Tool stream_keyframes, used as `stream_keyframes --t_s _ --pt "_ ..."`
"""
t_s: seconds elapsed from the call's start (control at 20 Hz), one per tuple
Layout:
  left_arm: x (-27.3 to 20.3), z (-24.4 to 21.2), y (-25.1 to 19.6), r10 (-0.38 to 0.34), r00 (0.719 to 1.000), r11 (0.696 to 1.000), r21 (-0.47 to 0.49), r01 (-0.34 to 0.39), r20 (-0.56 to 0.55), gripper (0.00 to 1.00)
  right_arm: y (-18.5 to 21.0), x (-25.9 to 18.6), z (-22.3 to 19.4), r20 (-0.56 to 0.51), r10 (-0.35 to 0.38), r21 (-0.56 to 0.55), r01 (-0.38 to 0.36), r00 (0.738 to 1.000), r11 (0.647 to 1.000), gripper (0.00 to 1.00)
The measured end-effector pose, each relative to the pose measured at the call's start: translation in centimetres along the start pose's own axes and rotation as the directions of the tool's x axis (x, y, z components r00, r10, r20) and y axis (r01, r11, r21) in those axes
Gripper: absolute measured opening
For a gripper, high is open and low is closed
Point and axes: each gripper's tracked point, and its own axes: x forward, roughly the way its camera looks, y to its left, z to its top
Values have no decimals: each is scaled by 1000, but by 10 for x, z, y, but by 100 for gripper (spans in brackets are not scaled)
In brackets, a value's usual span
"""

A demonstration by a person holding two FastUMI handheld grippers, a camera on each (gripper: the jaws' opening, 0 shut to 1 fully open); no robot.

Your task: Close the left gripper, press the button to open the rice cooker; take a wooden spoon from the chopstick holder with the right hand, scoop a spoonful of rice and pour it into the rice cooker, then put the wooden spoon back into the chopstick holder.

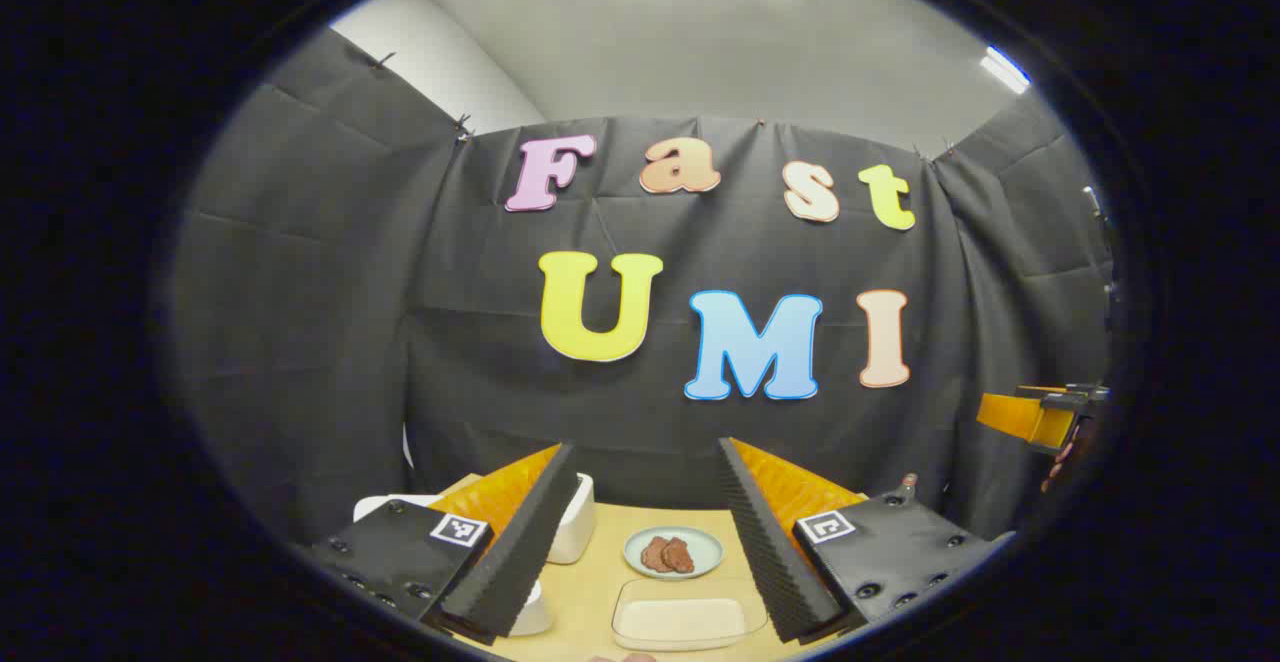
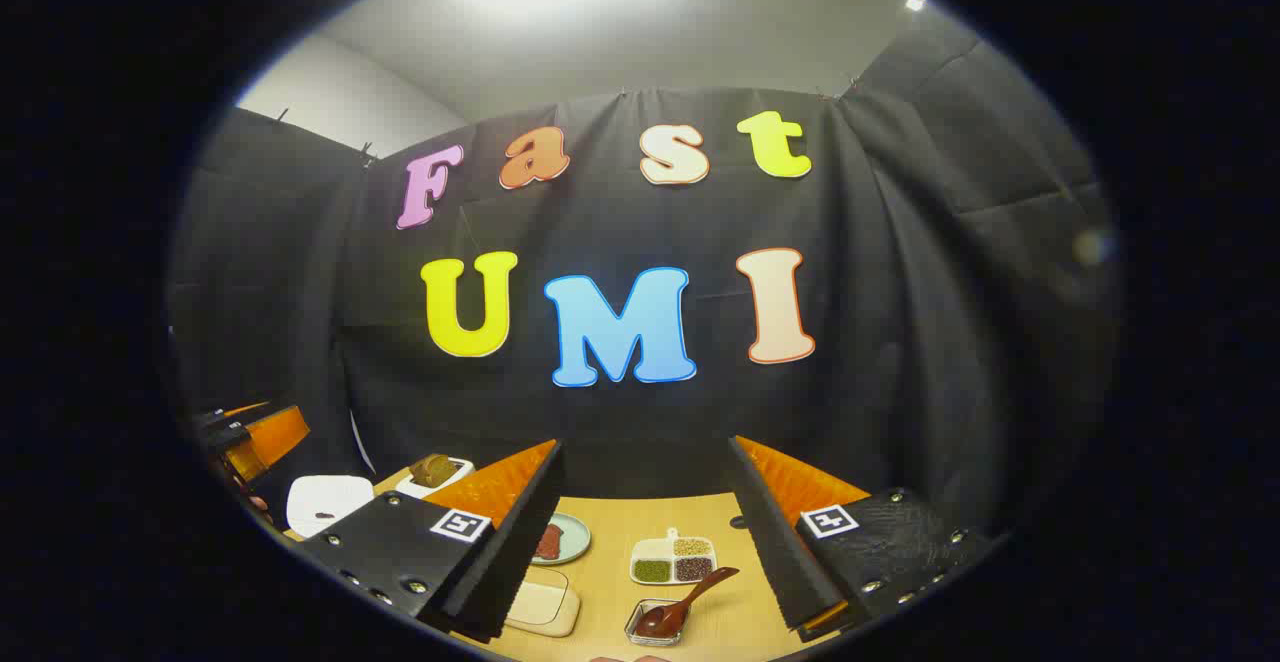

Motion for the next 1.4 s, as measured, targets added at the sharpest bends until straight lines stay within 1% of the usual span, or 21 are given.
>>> stream_keyframes --t_s 0.15,0.25,0.3,0.35,0.4,0.55,0.75,0.8,0.95,1.2,1.25,1.3,1.35,1.4 --pt "7 17 11 -21 999 1000 -5 22 33 97 8 -2 5 14 -30 -11 30 999 999 98" --pt "10 15 16 -36 999 999 -6 37 27 99 13 -4 4 12 -40 -21 40 999 999 97" --pt "11 13 18 -43 999 999 -10 43 25 97 17 -5 6 15 -43 -23 43 999 999 97" --pt "12 13 20 -48 999 999 -13 48 24 98 17 -6 7 19 -50 -27 50 999 998 98" --pt "14 14 23 -51 999 999 -11 51 20 95 20 -7 7 19 -52 -31 52 998 998 98" --pt "11 13 29 -48 999 999 9 48 21 98 30 -9 7 20 -47 -34 48 999 998 98" --pt "9 10 29 -62 998 997 50 61 20 96 38 -8 3 15 -47 -30 47 999 998 97" --pt "9 8 28 -68 998 996 53 67 15 99 40 -8 2 10 -43 -29 43 999 999 97" --pt "8 8 30 -65 998 996 62 64 20 96 44 -5 0 3 -36 -30 36 999 999 97" --pt "7 8 30 -61 998 998 35 60 12 96 42 -5 7 26 -40 -56 42 999 998 98" --pt "8 7 30 -62 998 997 35 62 5 95 42 -4 6 26 -39 -54 41 999 998 98" --pt "7 6 32 -59 998 997 41 59 -3 98 42 -3 5 25 -37 -50 39 999 998 98" --pt "8 6 32 -57 998 997 45 57 -2 98 41 -2 5 24 -37 -45 38 999 998 98" --pt "9 6 31 -59 998 997 43 59 3 96 40 0 5 22 -39 -44 40 999 998 98"
